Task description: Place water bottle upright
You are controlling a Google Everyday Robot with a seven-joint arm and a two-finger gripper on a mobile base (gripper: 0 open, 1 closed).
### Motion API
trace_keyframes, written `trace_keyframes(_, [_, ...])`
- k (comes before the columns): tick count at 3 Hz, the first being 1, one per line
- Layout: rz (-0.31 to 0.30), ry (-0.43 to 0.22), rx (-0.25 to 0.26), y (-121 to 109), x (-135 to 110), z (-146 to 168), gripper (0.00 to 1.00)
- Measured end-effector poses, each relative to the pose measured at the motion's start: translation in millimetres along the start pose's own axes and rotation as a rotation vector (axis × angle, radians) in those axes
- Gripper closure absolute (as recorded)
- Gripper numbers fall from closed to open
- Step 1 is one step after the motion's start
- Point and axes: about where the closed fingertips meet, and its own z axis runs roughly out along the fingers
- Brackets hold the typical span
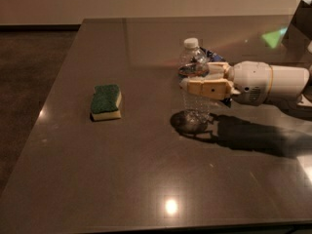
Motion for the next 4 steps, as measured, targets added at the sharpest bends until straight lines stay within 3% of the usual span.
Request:
trace_keyframes(1, [-0.006,-0.123,-0.027,1.7,-3.7,-1.5,1.0])
trace_keyframes(2, [-0.047,-0.203,-0.059,6.4,-3.6,-2.6,1.0])
trace_keyframes(4, [-0.126,-0.196,-0.076,11.1,4.7,-2.6,0.96])
